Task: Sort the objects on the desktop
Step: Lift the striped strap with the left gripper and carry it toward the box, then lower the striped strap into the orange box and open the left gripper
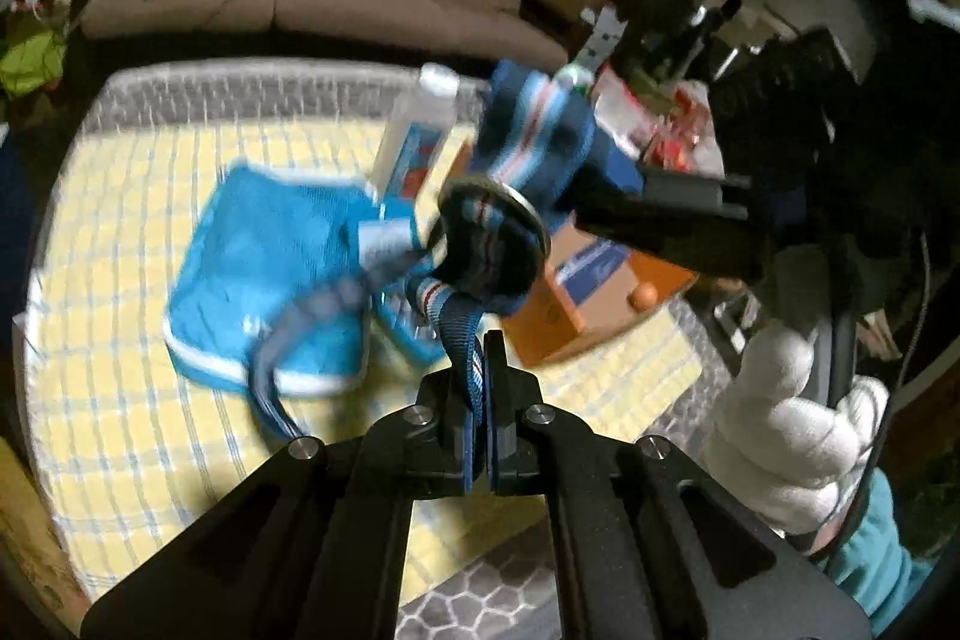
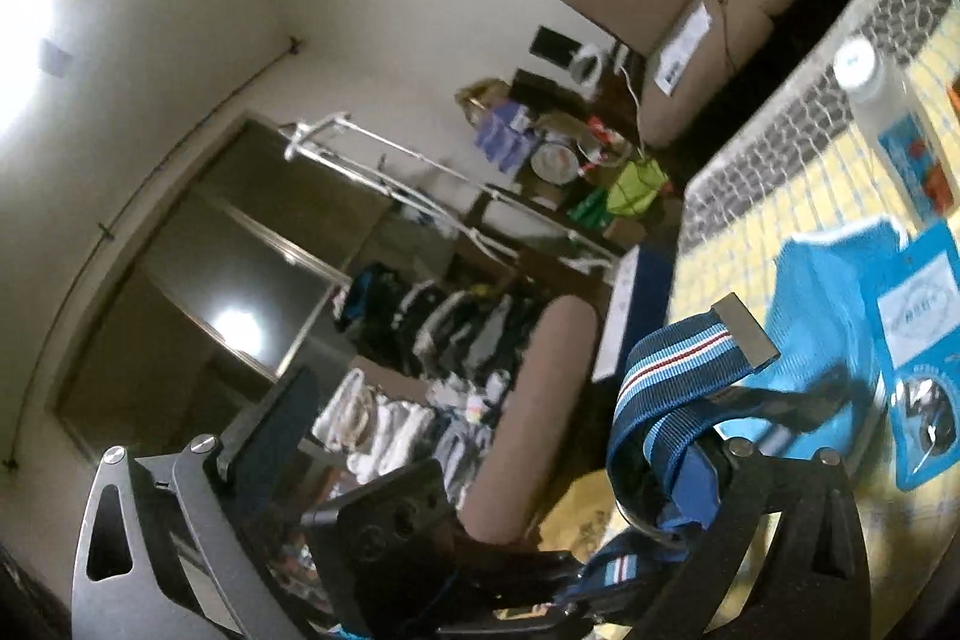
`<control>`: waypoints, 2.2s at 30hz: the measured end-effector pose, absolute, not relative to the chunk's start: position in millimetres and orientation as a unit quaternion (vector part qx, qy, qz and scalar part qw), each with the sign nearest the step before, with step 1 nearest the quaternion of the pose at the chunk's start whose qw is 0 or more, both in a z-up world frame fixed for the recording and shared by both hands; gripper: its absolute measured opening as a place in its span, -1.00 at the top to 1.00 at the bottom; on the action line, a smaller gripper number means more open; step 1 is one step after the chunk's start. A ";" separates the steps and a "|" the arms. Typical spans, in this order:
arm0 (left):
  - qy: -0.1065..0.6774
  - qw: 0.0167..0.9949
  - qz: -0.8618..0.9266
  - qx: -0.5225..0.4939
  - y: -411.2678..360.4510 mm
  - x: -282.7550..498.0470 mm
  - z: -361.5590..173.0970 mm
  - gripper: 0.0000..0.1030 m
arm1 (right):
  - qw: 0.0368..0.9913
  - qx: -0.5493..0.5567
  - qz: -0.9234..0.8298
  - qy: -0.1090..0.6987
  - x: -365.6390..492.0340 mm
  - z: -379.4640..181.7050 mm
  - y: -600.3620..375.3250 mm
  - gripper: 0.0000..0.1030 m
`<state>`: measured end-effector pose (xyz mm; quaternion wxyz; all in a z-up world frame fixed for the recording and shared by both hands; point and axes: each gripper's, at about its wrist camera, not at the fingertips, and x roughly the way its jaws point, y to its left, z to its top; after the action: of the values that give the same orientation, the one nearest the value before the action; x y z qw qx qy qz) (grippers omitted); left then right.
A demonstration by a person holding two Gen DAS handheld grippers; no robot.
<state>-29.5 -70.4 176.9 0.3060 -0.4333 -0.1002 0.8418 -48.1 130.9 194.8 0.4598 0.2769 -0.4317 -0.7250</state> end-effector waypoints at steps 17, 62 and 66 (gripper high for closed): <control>-0.016 0.340 0.873 -0.350 52.6 -41.2 341.0 0.95 | 0.407 0.173 -0.821 -0.361 7.2 355.0 253.9 -1.00; 0.239 0.263 0.777 -0.520 264.3 -147.2 61.9 0.95 | 0.172 0.439 -0.800 -0.371 -164.2 82.4 439.9 -1.00; 0.252 0.252 0.768 -0.531 269.1 -141.0 51.0 0.95 | 0.158 0.456 -0.798 -0.360 -154.2 77.0 440.0 -1.00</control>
<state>-141.0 269.1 51.0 0.2525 -0.5314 0.2521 0.7683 -154.2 440.0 77.0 0.1578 0.4561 -0.3598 -0.7985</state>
